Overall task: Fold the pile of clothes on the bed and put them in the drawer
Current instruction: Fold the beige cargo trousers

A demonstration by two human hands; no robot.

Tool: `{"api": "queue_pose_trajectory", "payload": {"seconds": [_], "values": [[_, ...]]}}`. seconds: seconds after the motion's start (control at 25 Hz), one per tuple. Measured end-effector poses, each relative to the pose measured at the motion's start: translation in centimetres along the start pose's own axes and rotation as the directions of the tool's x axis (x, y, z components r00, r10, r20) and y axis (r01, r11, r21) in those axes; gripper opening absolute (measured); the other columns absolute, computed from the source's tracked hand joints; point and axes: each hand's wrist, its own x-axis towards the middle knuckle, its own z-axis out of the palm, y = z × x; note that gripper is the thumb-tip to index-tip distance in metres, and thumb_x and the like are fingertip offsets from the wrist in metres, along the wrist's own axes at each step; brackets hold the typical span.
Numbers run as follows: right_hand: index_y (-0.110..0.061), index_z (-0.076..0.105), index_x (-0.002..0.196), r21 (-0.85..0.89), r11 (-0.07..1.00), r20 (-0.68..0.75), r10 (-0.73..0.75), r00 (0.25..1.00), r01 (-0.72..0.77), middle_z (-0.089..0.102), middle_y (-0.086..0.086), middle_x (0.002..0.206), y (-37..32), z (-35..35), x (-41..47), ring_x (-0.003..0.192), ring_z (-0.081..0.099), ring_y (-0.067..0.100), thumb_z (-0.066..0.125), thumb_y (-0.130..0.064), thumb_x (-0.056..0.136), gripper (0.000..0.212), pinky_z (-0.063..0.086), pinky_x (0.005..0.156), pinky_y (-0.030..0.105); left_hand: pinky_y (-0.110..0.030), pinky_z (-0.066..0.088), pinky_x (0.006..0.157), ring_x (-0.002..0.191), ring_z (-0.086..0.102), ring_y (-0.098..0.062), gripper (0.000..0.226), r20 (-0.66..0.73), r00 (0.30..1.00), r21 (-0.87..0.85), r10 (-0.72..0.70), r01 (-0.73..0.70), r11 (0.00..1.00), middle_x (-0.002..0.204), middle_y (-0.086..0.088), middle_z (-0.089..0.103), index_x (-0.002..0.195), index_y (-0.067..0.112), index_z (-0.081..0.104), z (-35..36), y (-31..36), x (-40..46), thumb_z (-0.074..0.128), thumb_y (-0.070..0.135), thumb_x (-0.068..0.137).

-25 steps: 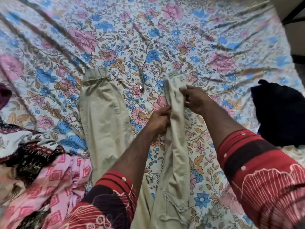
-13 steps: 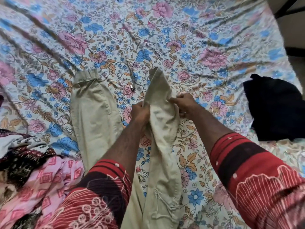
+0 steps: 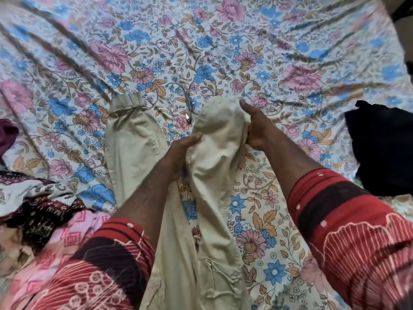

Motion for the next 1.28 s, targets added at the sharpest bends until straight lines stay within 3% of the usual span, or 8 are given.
{"api": "queue_pose_trajectory", "payload": {"seconds": [0.2,0.4,0.56,0.68,0.76,0.88,1.04,1.28], "values": [[-0.009,0.063,0.128,0.051,0.963,0.216,-0.271,0.938,0.266,0.068,0.019,0.122,-0.7,4.9,1.9,0.101,0.069,0.034,0.065,0.008,0.082,0.049,0.059,0.086,0.046,-0.045,0.053,0.102,0.111,0.067,-0.032,0.055,0.107,0.968,-0.363,0.228,-0.175,0.915,0.123,-0.019,0.069,0.131,0.006,0.066,-0.7,5.0,0.3,0.061,0.045,0.092],[0.004,0.058,0.136,-0.047,0.946,0.247,-0.301,0.921,0.321,0.072,0.016,0.108,-3.2,12.4,2.4,0.090,0.072,0.028,0.068,-0.022,0.095,0.050,0.061,0.080,0.040,-0.058,0.053,0.100,0.114,0.068,-0.035,0.029,-0.249,0.887,-0.224,0.389,-0.444,0.868,0.121,-0.018,0.072,0.125,0.007,0.070,-6.0,10.8,0.7,0.064,0.022,0.101],[0.000,0.069,0.105,-0.016,0.853,0.174,-0.511,0.842,0.522,0.075,0.013,0.092,-4.9,19.5,4.4,0.080,0.070,0.024,0.057,-0.022,0.105,0.025,0.059,0.073,0.038,-0.050,0.056,0.097,0.110,0.068,-0.034,0.022,-0.353,0.761,-0.152,0.545,-0.621,0.769,0.120,-0.020,0.071,0.118,0.004,0.071,-13.7,14.5,0.3,0.061,0.010,0.100],[-0.009,0.070,0.089,-0.434,0.797,0.107,-0.417,0.902,0.420,0.070,0.005,0.076,-0.7,21.9,8.1,0.069,0.065,0.015,0.055,-0.029,0.105,0.030,0.051,0.062,0.029,-0.035,0.056,0.078,0.086,0.067,-0.021,0.013,-0.497,0.730,0.235,0.470,-0.408,0.882,0.097,-0.006,0.071,0.102,0.013,0.070,-16.9,11.8,0.0,0.062,0.024,0.101],[-0.004,0.072,0.100,-0.739,0.629,0.037,-0.318,0.947,0.240,0.066,0.012,0.087,4.0,21.9,11.2,0.083,0.063,0.022,0.055,-0.034,0.103,0.034,0.047,0.069,0.031,-0.033,0.059,0.076,0.088,0.069,-0.023,0.021,-0.562,0.794,0.213,0.233,-0.133,0.968,0.101,-0.008,0.071,0.107,0.013,0.067,-18.5,7.8,0.2,0.068,0.032,0.097],[-0.007,0.069,0.117,-0.757,0.634,-0.041,-0.283,0.958,0.155,0.071,0.018,0.113,7.5,20.8,13.2,0.106,0.067,0.033,0.053,-0.036,0.102,0.036,0.055,0.088,0.042,-0.028,0.057,0.064,0.071,0.068,-0.020,0.013,-0.515,0.856,-0.006,0.041,-0.051,0.999,0.098,-0.014,0.075,0.096,0.013,0.069,-18.8,3.0,0.4,0.070,0.026,0.097],[-0.013,0.064,0.116,-0.484,0.799,0.063,-0.374,0.925,0.356,0.069,0.011,0.111,6.4,21.9,12.2,0.095,0.067,0.023,0.048,-0.027,0.109,0.023,0.059,0.082,0.038,-0.032,0.053,0.076,0.083,0.065,-0.020,0.022,-0.657,0.727,-0.026,0.197,-0.282,0.959,0.093,-0.005,0.073,0.088,0.021,0.070,-20.8,3.1,1.9,0.061,0.035,0.102],[-0.013,0.066,0.116,-0.723,0.647,-0.023,-0.374,0.927,0.243,0.069,0.006,0.108,7.8,23.4,15.9,0.097,0.065,0.023,0.060,-0.032,0.103,0.024,0.050,0.074,0.031,-0.037,0.053,0.083,0.095,0.067,-0.028,0.031,-0.658,0.702,0.293,0.272,-0.094,0.951,0.107,-0.011,0.072,0.111,0.011,0.070,-22.3,2.2,2.5,0.054,0.037,0.104]]}}
